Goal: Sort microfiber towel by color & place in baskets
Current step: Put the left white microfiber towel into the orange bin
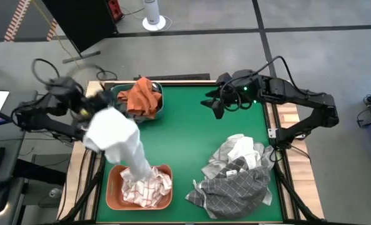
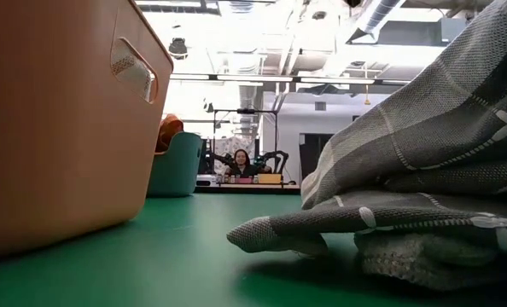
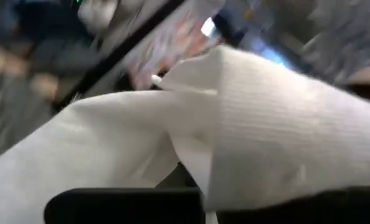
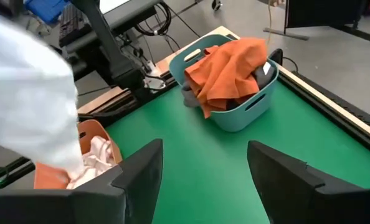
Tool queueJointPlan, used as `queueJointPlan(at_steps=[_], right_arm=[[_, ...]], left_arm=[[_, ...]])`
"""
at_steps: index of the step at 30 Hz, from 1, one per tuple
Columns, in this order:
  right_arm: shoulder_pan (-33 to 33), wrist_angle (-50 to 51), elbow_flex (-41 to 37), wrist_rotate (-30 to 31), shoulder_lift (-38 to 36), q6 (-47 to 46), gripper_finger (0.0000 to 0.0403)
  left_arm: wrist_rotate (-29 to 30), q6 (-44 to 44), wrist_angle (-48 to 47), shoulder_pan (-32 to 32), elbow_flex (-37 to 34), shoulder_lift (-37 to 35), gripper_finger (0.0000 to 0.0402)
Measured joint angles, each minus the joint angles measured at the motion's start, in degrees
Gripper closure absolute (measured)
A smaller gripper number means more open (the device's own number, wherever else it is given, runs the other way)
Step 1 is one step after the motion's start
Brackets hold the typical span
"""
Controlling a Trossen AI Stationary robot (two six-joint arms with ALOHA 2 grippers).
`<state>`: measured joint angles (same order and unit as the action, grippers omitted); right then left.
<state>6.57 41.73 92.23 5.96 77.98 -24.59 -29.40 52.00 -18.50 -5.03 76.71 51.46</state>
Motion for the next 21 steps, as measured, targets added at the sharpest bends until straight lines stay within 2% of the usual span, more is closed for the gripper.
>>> queueJointPlan(at_steps=[4,10,12,16,19,21], right_arm=[[0.0,0.6,-0.7,0.1,0.0,-2.3,0.0143],[-1.9,1.4,-0.7,1.3,0.1,-7.2,0.0143],[-3.1,1.4,-0.7,2.6,0.1,-8.9,0.0143],[-5.9,1.5,-0.7,4.3,0.1,-12.7,0.0143],[-8.3,2.3,-0.7,4.9,0.1,-15.0,0.0143],[-9.8,2.8,-0.7,4.9,0.1,-15.9,0.0143]], left_arm=[[1.4,-4.0,-11.8,-6.1,-0.1,3.0,0.0401],[1.6,-11.5,-23.2,-13.0,-0.2,8.1,0.0401],[3.8,-14.5,-28.6,-14.0,-0.1,10.2,0.0401],[11.9,-20.8,-39.6,-15.3,-0.2,15.2,0.0401],[16.0,-23.8,-43.7,-15.8,-0.1,19.5,0.0401],[16.5,-23.7,-45.2,-16.1,-0.1,23.2,0.0401]])
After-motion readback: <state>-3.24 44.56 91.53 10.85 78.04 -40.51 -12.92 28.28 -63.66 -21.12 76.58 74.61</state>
